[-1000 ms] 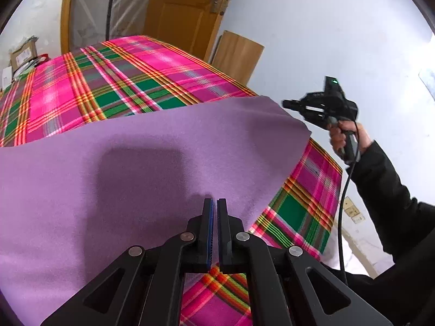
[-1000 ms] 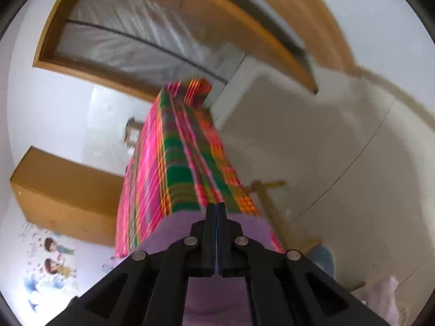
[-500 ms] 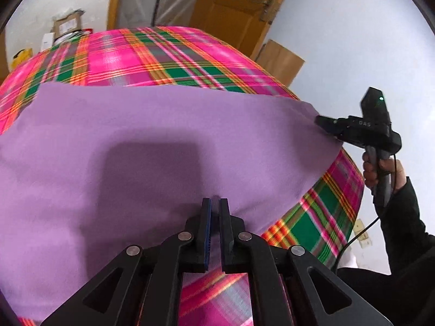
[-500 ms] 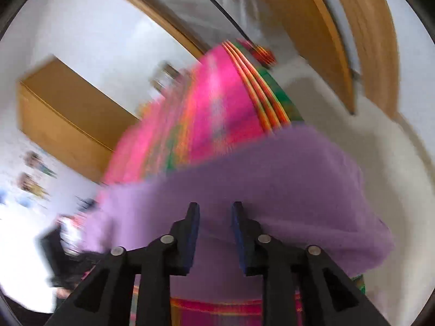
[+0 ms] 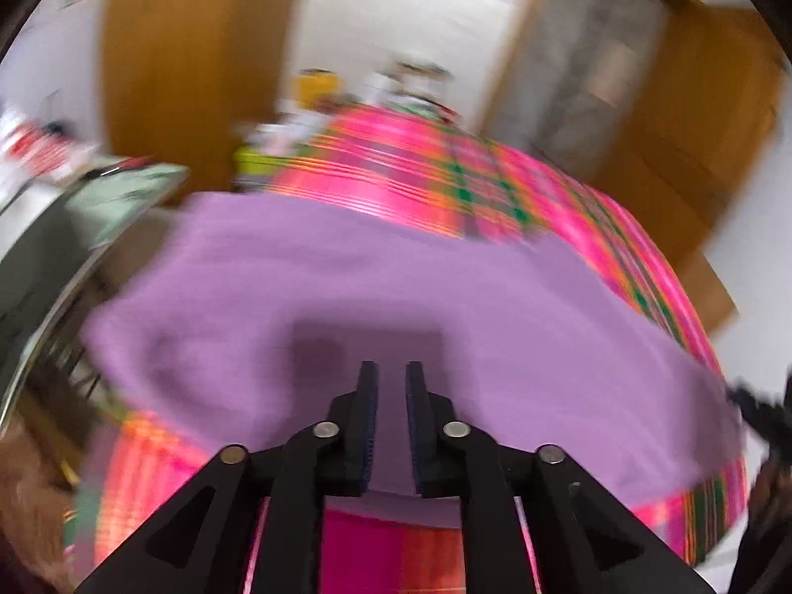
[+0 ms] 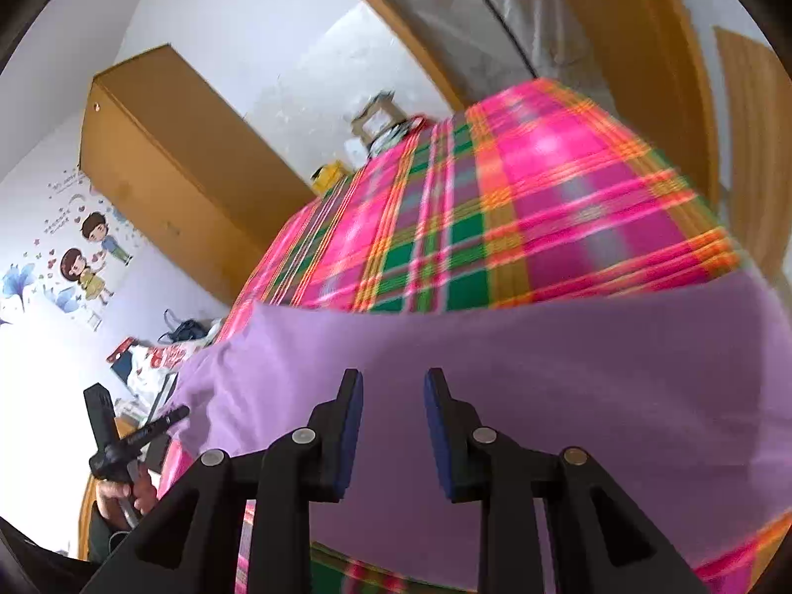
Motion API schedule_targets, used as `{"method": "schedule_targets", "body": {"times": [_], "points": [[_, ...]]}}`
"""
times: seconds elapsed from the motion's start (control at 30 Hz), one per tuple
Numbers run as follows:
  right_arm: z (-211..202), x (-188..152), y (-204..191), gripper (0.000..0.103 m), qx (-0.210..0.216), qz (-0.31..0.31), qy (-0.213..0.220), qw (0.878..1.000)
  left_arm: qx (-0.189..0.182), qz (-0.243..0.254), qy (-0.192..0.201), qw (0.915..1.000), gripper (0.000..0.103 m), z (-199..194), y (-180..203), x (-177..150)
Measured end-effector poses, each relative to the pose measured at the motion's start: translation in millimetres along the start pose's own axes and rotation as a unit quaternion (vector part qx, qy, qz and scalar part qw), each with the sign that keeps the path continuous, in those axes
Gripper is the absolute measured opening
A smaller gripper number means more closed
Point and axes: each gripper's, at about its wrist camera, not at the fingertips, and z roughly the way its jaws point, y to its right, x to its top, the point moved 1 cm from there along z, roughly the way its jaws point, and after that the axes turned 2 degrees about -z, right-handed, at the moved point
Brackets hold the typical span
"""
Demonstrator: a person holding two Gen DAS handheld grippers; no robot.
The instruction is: Fold clothes
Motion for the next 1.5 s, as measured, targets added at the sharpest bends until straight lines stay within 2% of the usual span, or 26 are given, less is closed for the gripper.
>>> {"method": "schedule_targets", "body": {"times": [0.13,0.17,0.27,0.47,0.57,0.6,0.63,0.7,0.8,0.9,1.0,1.1,1.2,1.3,1.47,1.5], "points": [[25.6,-5.1,-20.4,0.027,0.01,-0.013,-0.024,1.0,0.046,-0.059,0.015,0.9971,0.023,-7.9,-50.6,6.5],[31.0,-5.9,-25.1,0.027,0.011,-0.019,-0.029,0.999,0.047,-0.075,0.015,0.996,0.023,-7.2,-59.7,7.0],[43.8,-5.4,-35.5,0.027,0.015,-0.026,-0.038,0.999,0.015,-0.113,0.006,0.9934,0.023,2.4,-72.2,7.2],[58.6,-1.9,-45.2,0.027,0.014,-0.03,-0.051,0.998,0.019,-0.12,0.046,0.9915,0.024,-13.0,-74.9,8.9],[61.4,-2.0,-47.8,0.027,0.013,-0.032,-0.056,0.998,0.044,-0.144,0.063,0.9865,0.034,-19.7,-91.8,9.8],[63.7,-1.6,-49.3,0.027,0.014,-0.033,-0.057,0.998,0.047,-0.157,0.064,0.9844,0.041,-19.6,-98.5,9.2],[65.6,-1.1,-50.7,0.027,0.014,-0.033,-0.059,0.998,0.035,-0.176,0.053,0.9823,0.049,-16.2,-106.1,7.6],[68.6,-0.5,-53.3,0.028,0.017,-0.035,-0.062,0.997,0.011,-0.213,0.033,0.9764,0.054,-9.4,-121.2,4.4],[75.0,-0.2,-56.5,0.028,0.02,-0.036,-0.067,0.997,-0.028,-0.257,0.008,0.9661,0.062,3.2,-135.6,-0.5],[79.9,0.1,-59.1,0.028,0.025,-0.036,-0.071,0.997,-0.041,-0.274,0.002,0.9609,0.066,11.7,-140.8,-3.6],[83.2,0.1,-61.4,0.028,0.027,-0.036,-0.074,0.996,-0.046,-0.271,0.007,0.9616,0.066,14.0,-137.3,-3.1],[83.8,-0.2,-60.2,0.028,0.026,-0.033,-0.075,0.996,-0.051,-0.247,0.017,0.9676,0.062,14.0,-128.5,1.5],[83.6,-0.5,-57.3,0.028,0.024,-0.027,-0.076,0.996,-0.051,-0.229,0.019,0.9719,0.047,11.6,-126.6,3.8],[83.7,-0.6,-55.6,0.028,0.023,-0.023,-0.075,0.997,-0.048,-0.222,0.022,0.9736,0.038,10.8,-124.8,3.7],[85.0,-0.9,-56.3,0.028,0.024,-0.023,-0.078,0.996,-0.057,-0.23,0.021,0.9713,0.033,11.6,-128.9,1.0],[85.5,-1.0,-56.7,0.028,0.025,-0.024,-0.078,0.996,-0.057,-0.232,0.022,0.9708,0.029,11.7,-129.2,0.7]]}}
